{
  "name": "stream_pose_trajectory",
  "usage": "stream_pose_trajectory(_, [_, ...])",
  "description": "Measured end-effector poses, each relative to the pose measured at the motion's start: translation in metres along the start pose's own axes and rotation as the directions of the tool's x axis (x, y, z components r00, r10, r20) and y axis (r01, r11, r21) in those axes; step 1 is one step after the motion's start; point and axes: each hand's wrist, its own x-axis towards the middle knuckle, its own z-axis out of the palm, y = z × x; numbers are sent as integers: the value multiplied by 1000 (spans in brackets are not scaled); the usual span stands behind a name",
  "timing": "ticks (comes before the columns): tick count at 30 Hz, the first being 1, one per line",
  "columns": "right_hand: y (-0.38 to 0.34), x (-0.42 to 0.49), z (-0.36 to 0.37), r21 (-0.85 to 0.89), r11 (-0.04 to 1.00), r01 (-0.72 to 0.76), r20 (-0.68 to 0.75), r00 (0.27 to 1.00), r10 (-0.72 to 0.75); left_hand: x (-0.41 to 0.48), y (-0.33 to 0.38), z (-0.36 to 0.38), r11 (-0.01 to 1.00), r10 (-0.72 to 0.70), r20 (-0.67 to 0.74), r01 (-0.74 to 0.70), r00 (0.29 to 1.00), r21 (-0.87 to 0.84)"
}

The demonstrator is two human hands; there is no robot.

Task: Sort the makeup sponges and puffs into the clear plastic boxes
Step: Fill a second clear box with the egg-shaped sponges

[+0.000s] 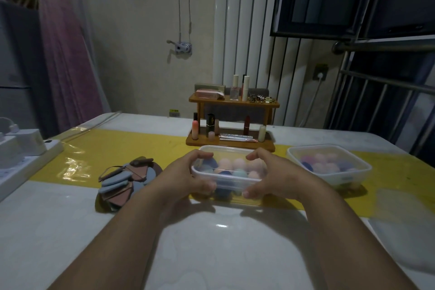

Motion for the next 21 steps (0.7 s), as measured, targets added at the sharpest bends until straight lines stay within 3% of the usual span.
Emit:
stream_pose_trajectory(7, [2,2,2,9,1000,-1,-58,998,1,-1,2,7,985,54,-71,-41,996,170])
stream_pose_trajectory(9, [3,2,3,56,998,0,-60,998,3,-2,3,11,999,26,-69,-23,997,43])
stream_pose_trajectory(11, [3,2,3,142,990,-14,-29,999,18,-2,11,17,975,-63,-55,50,996,-216])
stream_pose_trajectory(13, [3,2,1,254,965,-70,7,998,70,7,13,18,955,-136,-157,88,978,-284])
stream_pose_trajectory(16, [0,6,0,385,902,-196,28,979,201,18,8,17,977,-201,-413,150,888,-154])
stream_pose_trajectory(21, [-1,12,2,467,863,-192,-55,968,245,20,4,18,971,-238,-516,181,823,-158])
